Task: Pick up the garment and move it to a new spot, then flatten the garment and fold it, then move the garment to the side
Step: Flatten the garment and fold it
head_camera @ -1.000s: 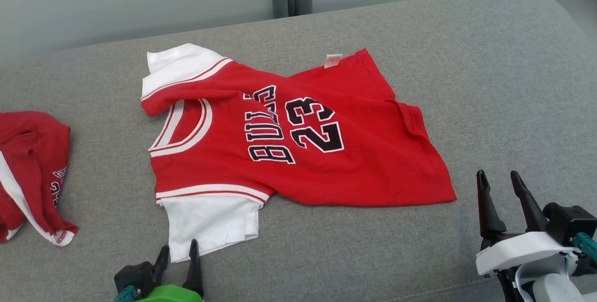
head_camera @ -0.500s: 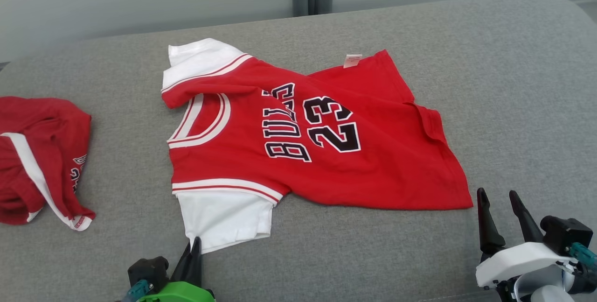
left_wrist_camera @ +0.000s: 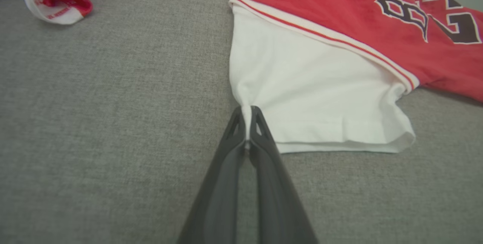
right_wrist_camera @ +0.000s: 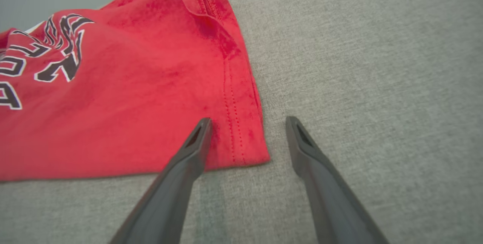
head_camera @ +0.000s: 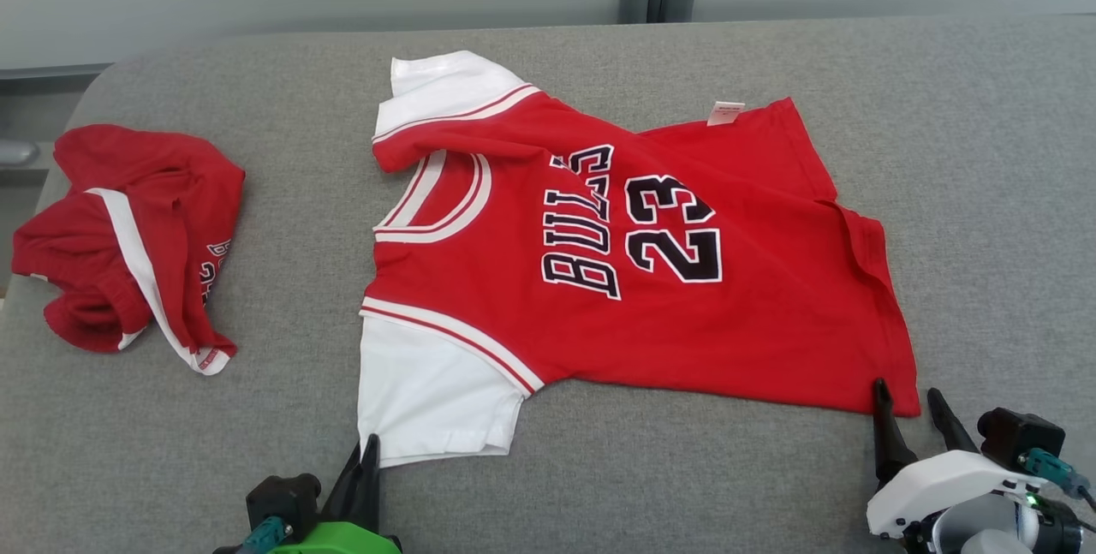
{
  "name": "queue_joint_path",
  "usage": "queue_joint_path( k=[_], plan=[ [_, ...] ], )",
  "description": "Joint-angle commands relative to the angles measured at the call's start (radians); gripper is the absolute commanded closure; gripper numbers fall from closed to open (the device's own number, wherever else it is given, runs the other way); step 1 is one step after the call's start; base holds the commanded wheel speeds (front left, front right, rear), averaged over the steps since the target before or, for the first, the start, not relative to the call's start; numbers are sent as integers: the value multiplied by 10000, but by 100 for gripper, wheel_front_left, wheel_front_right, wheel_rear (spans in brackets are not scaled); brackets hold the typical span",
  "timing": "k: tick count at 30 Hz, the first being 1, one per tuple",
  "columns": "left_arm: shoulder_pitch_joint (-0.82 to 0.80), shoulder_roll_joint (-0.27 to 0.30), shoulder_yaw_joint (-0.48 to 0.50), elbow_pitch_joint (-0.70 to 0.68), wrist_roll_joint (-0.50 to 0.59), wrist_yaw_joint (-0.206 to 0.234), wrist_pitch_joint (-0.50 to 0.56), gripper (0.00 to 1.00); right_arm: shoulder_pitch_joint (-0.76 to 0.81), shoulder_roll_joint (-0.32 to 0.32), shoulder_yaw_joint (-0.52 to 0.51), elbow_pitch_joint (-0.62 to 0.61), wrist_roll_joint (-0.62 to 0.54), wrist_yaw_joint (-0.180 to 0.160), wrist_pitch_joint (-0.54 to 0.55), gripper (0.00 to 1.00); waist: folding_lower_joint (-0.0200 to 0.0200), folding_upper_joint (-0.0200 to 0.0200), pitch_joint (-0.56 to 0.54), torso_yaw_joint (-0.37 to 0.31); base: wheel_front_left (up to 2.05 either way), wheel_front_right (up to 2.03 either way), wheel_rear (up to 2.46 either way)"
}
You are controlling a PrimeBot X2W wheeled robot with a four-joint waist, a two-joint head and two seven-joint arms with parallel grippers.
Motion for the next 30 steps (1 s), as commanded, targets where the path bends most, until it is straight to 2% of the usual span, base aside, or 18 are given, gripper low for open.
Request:
queue_joint_path(
  k=[1, 4, 5, 6, 7, 8, 11, 14, 20, 25, 30],
  plan=[
    [53, 46, -5, -29, -16, -37, 14, 100, -183, -26, 11, 206, -35, -3, -32, 0, 0, 0, 75, 72, 0, 0, 0],
    [13, 46, -85, -65, -6, -35, 14, 100, -291, -13, 73, 862, -133, -3, -4, 0, 0, 0, 124, 121, 0, 0, 0],
    [-17, 46, -104, -78, -5, -32, 14, 100, -312, 4, 118, 1086, -120, -3, 7, 11, 0, 0, 140, 137, 0, 0, 0],
    [-47, 46, -118, -92, -9, -27, 14, 100, -320, 16, 170, 1303, -91, -3, 45, 40, 0, 0, 157, 149, 0, 0, 0],
    [-75, 46, -127, -117, -14, -24, 14, 100, -346, 12, 242, 1500, -45, -3, 64, 61, 0, 0, 168, 160, 0, 0, 0],
    [-95, 46, -136, -139, -5, -20, 14, 100, -352, 34, 350, 1718, 30, -3, 71, 100, 0, 0, 170, 169, 0, 0, 0],
    [-138, 45, -123, -213, 41, 13, 14, 100, -414, 34, 678, 2041, 340, -2, 104, 100, 0, 0, 159, 157, 0, 0, 0],
    [-120, 46, -21, -306, 28, 84, 14, 100, -393, -108, 859, 1827, 625, -6, 94, 100, 0, 0, 66, 118, 0, 0, 0],
    [61, 46, 176, -585, 126, 103, 12, 100, -203, -299, 752, 549, 900, -5, -13, 100, 0, 0, -388, 28, 0, 0, 0],
    [27, 46, 470, -1402, 207, 90, 11, 100, -108, -237, 501, -1018, 1024, -5, -20, 100, 0, 0, -1089, -22, 0, 0, 0],
    [-817, 159, 871, -2321, 823, -102, 11, 100, -1033, -533, 991, -2267, 929, -5, -20, 100, 0, 0, -1541, -87, 0, 0, 0]
  ],
)
